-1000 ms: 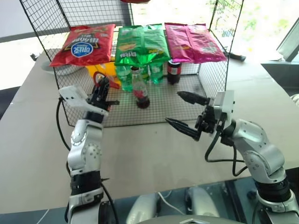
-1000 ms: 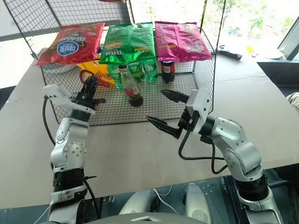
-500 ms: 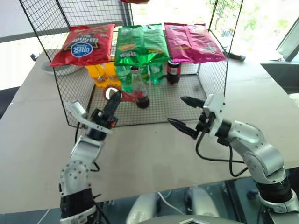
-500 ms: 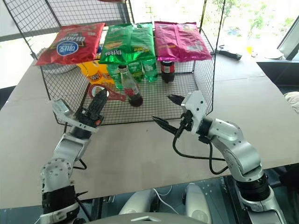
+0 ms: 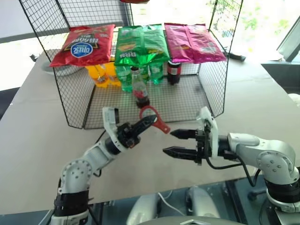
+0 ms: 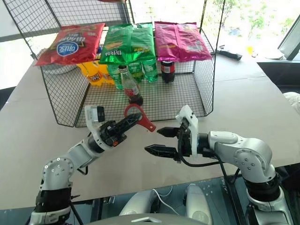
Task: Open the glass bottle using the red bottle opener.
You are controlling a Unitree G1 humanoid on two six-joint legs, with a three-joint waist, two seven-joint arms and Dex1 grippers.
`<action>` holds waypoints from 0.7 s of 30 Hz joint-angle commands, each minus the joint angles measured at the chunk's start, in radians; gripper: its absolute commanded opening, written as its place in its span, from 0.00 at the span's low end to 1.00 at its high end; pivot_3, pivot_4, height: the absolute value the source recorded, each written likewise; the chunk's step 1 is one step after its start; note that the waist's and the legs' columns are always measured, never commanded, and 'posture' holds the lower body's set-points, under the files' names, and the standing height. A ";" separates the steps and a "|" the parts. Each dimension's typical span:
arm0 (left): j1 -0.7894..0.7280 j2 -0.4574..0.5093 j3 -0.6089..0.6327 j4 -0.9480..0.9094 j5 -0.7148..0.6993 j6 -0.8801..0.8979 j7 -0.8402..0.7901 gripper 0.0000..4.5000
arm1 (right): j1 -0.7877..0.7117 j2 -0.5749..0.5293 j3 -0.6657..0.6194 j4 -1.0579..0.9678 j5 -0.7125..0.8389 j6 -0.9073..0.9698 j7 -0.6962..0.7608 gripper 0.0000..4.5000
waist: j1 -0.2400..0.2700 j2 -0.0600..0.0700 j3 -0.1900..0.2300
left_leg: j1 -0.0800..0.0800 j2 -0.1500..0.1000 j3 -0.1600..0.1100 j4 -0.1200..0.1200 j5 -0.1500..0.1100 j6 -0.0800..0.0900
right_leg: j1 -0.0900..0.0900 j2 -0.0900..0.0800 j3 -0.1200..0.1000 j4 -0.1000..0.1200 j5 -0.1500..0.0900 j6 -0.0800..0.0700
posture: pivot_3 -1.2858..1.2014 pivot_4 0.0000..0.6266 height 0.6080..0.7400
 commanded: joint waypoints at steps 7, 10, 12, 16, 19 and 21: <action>-0.030 0.019 -0.026 0.027 0.044 0.045 -0.097 0.00 | -0.036 0.050 -0.020 0.077 0.189 0.028 -0.118 1.00 | -0.001 0.000 0.000 | -0.003 -0.001 0.001 0.000 0.000 0.000 | -0.004 -0.001 0.001 0.000 0.000 0.000 | 0.52 0.24 0.96; -0.023 0.021 -0.030 0.032 0.065 0.049 -0.117 0.00 | -0.047 0.054 -0.020 0.089 0.226 0.023 -0.148 1.00 | -0.001 0.000 0.000 | -0.006 0.000 0.000 0.000 0.000 0.000 | -0.006 -0.001 0.001 0.000 0.000 0.000 | 0.52 0.24 0.96; -0.022 0.016 -0.031 0.035 0.077 0.050 -0.123 0.00 | -0.050 0.047 -0.018 0.091 0.238 0.022 -0.155 1.00 | -0.001 0.000 0.000 | -0.008 0.000 0.000 0.000 0.000 0.000 | -0.008 -0.001 0.000 0.000 0.000 0.000 | 0.52 0.24 0.96; -0.009 0.015 -0.044 0.032 0.104 0.052 -0.141 0.00 | -0.066 0.018 -0.005 0.087 0.252 0.034 -0.130 1.00 | 0.000 0.000 0.000 | -0.010 -0.001 0.000 0.001 0.000 0.000 | -0.009 -0.001 0.000 0.000 0.000 0.000 | 0.52 0.24 0.96; -0.010 0.007 -0.045 0.034 0.119 0.043 -0.143 0.00 | -0.075 -0.005 0.007 0.085 0.262 0.042 -0.110 0.84 | 0.001 0.000 0.000 | -0.011 -0.001 0.000 0.001 0.000 0.000 | -0.010 -0.002 0.000 -0.001 0.000 0.000 | 0.52 0.24 0.96; -0.011 0.001 -0.046 0.036 0.126 0.039 -0.143 0.00 | -0.080 -0.016 0.013 0.084 0.262 0.041 -0.102 0.62 | 0.001 0.000 0.000 | -0.012 -0.001 0.000 0.001 0.000 0.000 | -0.011 -0.002 -0.001 0.000 0.000 0.000 | 0.52 0.24 0.96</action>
